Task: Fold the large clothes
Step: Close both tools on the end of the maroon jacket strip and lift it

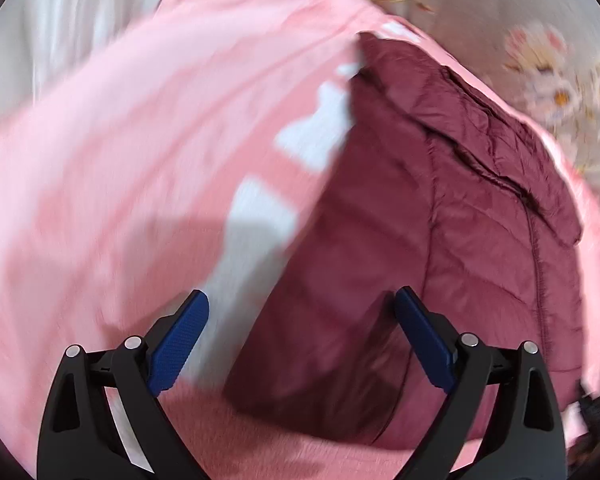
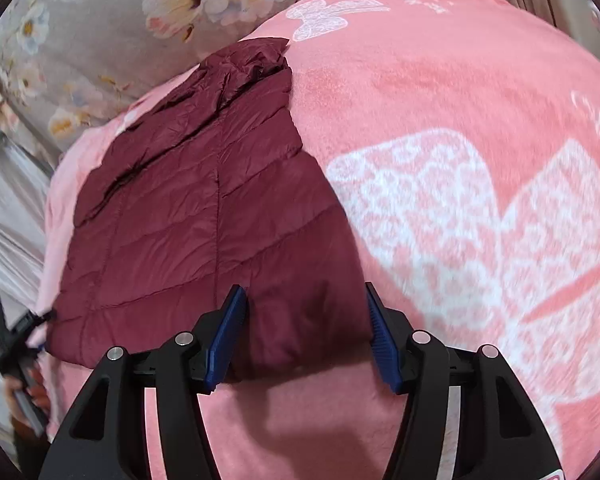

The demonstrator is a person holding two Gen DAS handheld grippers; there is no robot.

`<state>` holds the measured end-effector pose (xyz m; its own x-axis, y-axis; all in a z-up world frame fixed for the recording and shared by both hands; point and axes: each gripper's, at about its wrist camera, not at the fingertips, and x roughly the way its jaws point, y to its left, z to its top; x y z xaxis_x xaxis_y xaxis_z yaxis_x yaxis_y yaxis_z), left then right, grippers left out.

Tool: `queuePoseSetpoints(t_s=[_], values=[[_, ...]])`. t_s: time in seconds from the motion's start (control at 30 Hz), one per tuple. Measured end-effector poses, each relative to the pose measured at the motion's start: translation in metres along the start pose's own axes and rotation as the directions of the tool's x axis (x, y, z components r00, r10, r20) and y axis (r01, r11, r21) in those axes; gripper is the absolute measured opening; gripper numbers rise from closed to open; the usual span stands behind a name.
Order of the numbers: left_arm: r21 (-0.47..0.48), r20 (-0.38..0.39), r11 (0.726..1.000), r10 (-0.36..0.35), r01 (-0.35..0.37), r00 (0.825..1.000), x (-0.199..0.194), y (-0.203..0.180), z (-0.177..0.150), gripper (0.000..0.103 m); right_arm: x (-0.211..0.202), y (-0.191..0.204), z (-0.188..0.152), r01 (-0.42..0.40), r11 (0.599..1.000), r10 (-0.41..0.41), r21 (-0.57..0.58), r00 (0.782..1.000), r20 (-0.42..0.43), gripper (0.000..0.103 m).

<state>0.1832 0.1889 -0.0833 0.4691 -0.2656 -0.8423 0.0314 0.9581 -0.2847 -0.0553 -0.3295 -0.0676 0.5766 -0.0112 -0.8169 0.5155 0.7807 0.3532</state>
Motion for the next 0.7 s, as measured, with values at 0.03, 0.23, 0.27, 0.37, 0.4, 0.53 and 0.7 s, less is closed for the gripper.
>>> queuePoseSetpoints(t_s=[0.03,0.23,0.27,0.37,0.4,0.53,0.7], values=[[-0.009,0.016,1.000,-0.019,0.019,1.000,-0.003,0.002,-0.002,0.092,0.000,-0.002,-0.001,-0.013,1.000,0.013,0.015,1.000,0.006,0.059],[0.014,-0.037,0.991,-0.136,0.136,0.990,-0.008,-0.009,-0.011,0.041,-0.007,-0.003,-0.003,-0.092,0.994,0.091,0.054,0.996,0.023,0.012],[0.027,-0.036,0.990,-0.138,0.139,0.990,-0.011,-0.012,-0.014,0.028,-0.013,-0.001,-0.005,-0.101,0.994,0.099,0.044,0.995,0.033,0.008],[0.039,-0.016,0.986,-0.161,0.162,0.987,-0.027,-0.014,-0.019,0.010,-0.036,0.006,-0.011,-0.112,0.994,0.111,0.004,0.991,0.076,0.005],[0.040,-0.011,0.985,-0.170,0.170,0.985,-0.034,-0.013,-0.021,0.008,-0.043,0.007,-0.012,-0.112,0.994,0.112,-0.006,0.990,0.086,0.005],[0.067,0.026,0.972,-0.225,0.223,0.974,-0.077,-0.009,-0.028,0.006,-0.089,0.018,-0.027,-0.097,0.991,0.111,-0.096,0.983,0.147,0.004],[0.114,0.105,0.958,-0.275,0.263,0.956,-0.154,-0.004,-0.047,0.005,-0.161,0.033,-0.049,-0.058,0.975,0.114,-0.215,0.959,0.258,0.003]])
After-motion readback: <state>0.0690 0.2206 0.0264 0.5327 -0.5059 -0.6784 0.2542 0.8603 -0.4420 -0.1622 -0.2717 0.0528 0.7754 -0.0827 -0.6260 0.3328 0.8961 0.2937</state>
